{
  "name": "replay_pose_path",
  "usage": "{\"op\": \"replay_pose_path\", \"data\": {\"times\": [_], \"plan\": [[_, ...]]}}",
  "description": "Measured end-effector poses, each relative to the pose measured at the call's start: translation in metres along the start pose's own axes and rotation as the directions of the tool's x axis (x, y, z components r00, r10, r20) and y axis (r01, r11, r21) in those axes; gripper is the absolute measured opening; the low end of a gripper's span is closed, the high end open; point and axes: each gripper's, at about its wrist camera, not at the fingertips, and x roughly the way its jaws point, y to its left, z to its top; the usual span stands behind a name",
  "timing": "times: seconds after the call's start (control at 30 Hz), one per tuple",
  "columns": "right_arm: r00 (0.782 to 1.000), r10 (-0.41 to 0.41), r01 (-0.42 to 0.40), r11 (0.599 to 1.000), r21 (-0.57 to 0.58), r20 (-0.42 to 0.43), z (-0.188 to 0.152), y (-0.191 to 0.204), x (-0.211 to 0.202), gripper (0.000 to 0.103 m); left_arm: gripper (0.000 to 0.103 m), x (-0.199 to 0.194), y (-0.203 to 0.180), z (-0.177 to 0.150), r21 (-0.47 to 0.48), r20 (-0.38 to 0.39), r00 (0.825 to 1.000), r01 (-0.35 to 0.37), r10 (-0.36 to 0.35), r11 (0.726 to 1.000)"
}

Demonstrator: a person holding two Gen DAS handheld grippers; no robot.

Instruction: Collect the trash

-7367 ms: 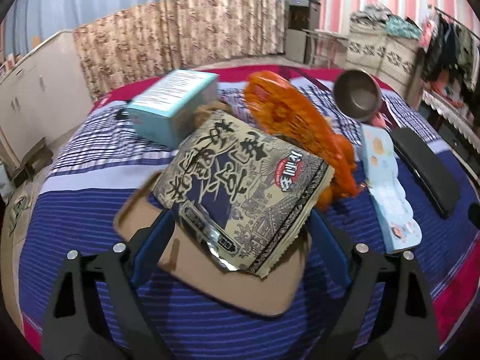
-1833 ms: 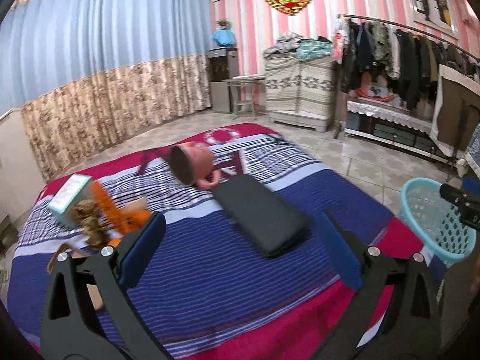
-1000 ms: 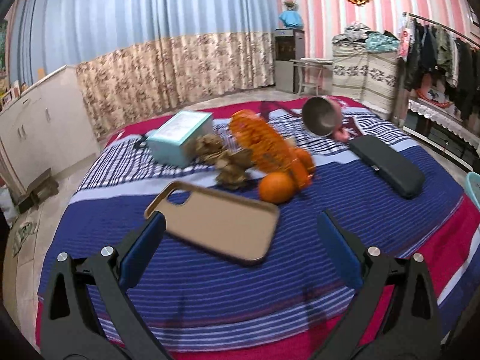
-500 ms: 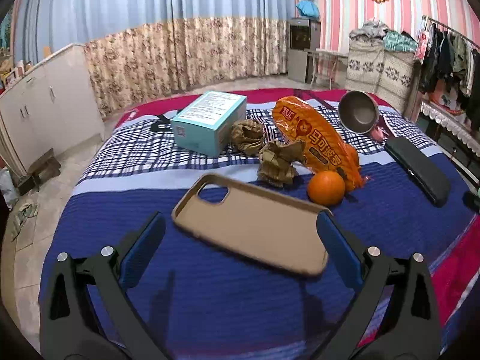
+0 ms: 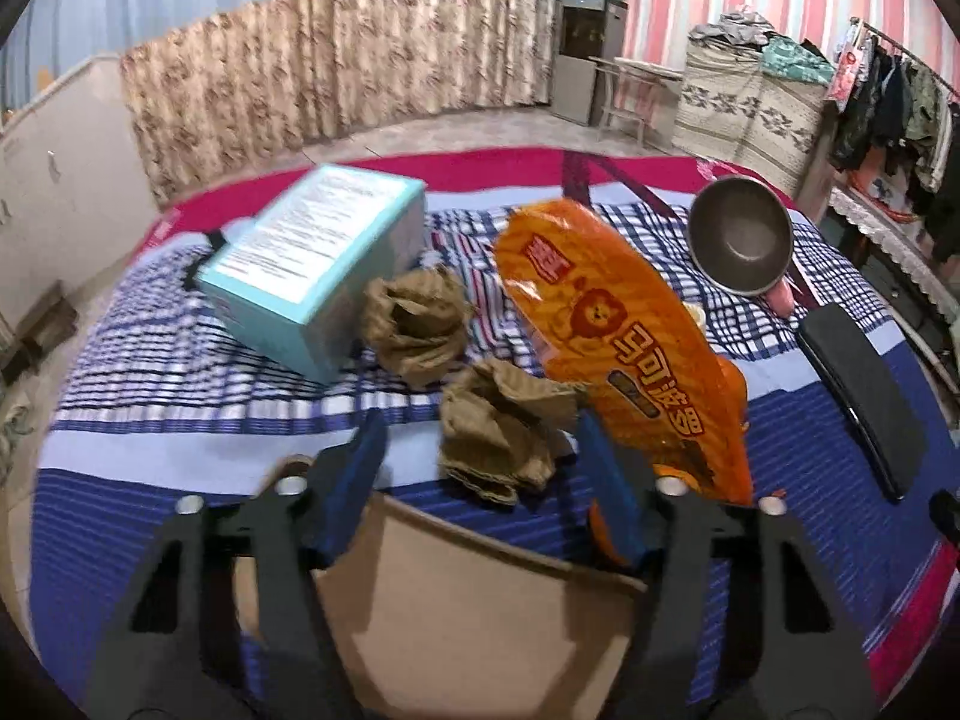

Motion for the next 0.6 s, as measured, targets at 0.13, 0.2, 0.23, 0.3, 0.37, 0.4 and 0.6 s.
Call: {"op": "replay_pose_path", "data": {"times": [0.13, 0.2, 0.23, 0.3, 0.37, 0.4, 0.6], "plan": [[0.999, 0.041, -0.041, 0.998, -0.052, -0.004, 0.014, 0.024, 0.013, 0.088, 0.034, -0.005, -0.003, -0.006, 0.027, 0.043, 0.999, 0.008, -0.009, 1.000], [0.997, 0.074, -0.074, 0.993, -0.094, -0.007, 0.020, 0.041, 0.019, 0.088, 0.032, -0.014, -0.003, -0.010, 0.045, 0.076, 0.997, -0.035, 0.032, 0.998], [0.996, 0.087, -0.087, 0.990, -0.113, -0.006, 0.022, 0.049, 0.021, 0.087, 0.032, -0.019, -0.001, -0.011, 0.049, 0.087, 0.995, -0.049, 0.045, 0.998], [0.994, 0.113, -0.113, 0.981, -0.155, -0.012, 0.025, 0.066, 0.025, 0.086, 0.031, -0.032, 0.010, -0.016, 0.028, 0.104, 0.993, -0.058, 0.055, 0.998], [0.991, 0.134, -0.135, 0.975, -0.176, -0.017, 0.029, 0.077, 0.028, 0.074, 0.031, -0.049, 0.024, -0.024, -0.008, 0.128, 0.989, -0.074, 0.074, 0.997], [0.988, 0.152, -0.154, 0.972, -0.179, -0.023, 0.030, 0.082, 0.029, 0.072, 0.031, -0.059, 0.031, -0.031, -0.026, 0.149, 0.984, -0.097, 0.100, 0.995], [0.967, 0.249, -0.255, 0.945, -0.206, -0.054, 0.042, 0.124, 0.048, 0.056, 0.017, -0.074, 0.067, -0.054, -0.105, 0.149, 0.976, -0.141, 0.156, 0.984]]}}
